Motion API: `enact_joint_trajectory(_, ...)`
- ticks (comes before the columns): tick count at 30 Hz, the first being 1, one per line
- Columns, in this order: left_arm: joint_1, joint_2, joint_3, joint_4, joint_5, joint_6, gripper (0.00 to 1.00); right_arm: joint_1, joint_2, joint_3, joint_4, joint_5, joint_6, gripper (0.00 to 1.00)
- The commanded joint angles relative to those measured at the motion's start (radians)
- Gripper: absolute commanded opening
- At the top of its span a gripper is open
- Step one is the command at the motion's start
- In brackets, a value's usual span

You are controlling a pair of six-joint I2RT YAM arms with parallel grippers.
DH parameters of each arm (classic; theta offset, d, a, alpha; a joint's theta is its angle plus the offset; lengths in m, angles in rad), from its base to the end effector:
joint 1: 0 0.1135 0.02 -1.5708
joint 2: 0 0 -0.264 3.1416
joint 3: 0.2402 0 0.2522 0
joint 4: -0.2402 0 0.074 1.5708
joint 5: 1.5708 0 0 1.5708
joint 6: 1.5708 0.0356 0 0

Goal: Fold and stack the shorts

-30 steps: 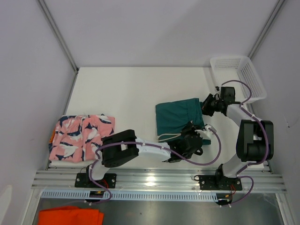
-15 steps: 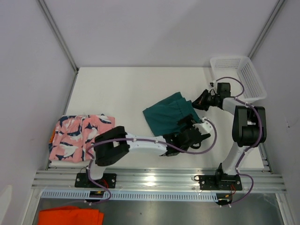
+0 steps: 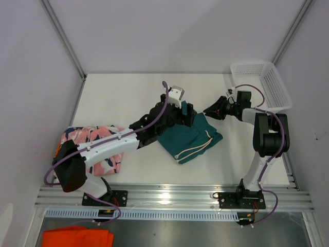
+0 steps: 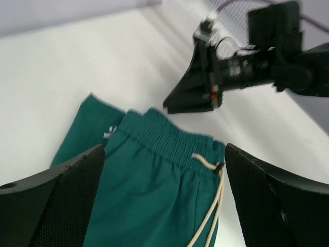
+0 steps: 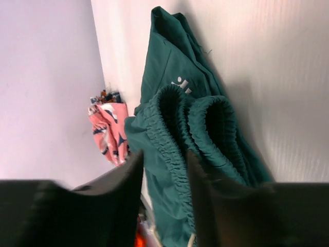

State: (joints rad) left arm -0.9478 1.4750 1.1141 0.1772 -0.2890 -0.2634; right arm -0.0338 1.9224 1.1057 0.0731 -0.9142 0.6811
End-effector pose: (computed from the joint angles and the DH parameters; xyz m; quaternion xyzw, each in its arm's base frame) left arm 0.2133 -0.2795 0.3262 0.1686 0.7477 -0.2691 0.5831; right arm 0.3936 0.0149 0.1591 0.1213 0.8318 0.4978 0.2134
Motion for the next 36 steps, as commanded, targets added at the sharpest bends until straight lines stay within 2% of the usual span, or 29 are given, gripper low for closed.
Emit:
enact_joint_trajectory(1,0.056,0.008,0.015,-0.167,0.090,-0.137,0.99,0.005,-0.029,-0.001,0.033,-0.012,-0.008,0.46)
enact_joint_trajectory(5,0.122,0.033,0.016,-0.266,0.151,-0.235,0.99,0.018,-0.060,0.017,-0.134,0.095,-0.142,0.66)
enact_joint_trajectory(10,0.153,0.022,-0.029,-0.372,0.117,-0.321,0.99,0.060,-0.086,0.034,-0.256,0.253,-0.271,0.92)
enact_joint_trajectory(14,0.193,-0.018,-0.126,-0.372,0.174,-0.392,0.99,0.083,-0.154,-0.024,-0.256,0.352,-0.293,0.94)
enact_joint_trajectory(16,0.222,-0.028,-0.142,-0.366,0.192,-0.378,0.99,0.095,-0.253,-0.100,-0.246,0.441,-0.276,0.94)
enact_joint_trajectory(19,0.308,-0.006,-0.129,-0.360,0.252,-0.327,0.99,0.113,-0.365,-0.162,-0.275,0.550,-0.230,0.94)
enact_joint_trajectory(21,0.351,0.008,-0.106,-0.343,0.355,-0.272,0.99,0.121,-0.480,-0.213,-0.330,0.650,-0.198,0.94)
enact_joint_trajectory(23,0.389,0.031,-0.085,-0.343,0.381,-0.196,0.99,0.147,-0.615,-0.257,-0.367,0.728,-0.129,1.00)
enact_joint_trajectory(25,0.411,0.057,-0.040,-0.343,0.418,-0.137,0.99,0.184,-0.709,-0.317,-0.403,0.791,-0.080,1.00)
enact_joint_trajectory(27,0.431,0.116,0.013,-0.354,0.493,-0.076,0.99,0.250,-0.827,-0.381,-0.436,0.851,0.006,1.00)
enact_joint_trajectory(32,0.524,0.278,0.084,-0.328,0.755,-0.051,0.99,0.391,-0.907,-0.457,-0.537,0.960,0.274,0.99)
enact_joint_trajectory(36,0.535,0.385,0.131,-0.311,0.853,-0.036,0.99,0.633,-0.965,-0.484,-0.562,1.124,0.504,1.00)
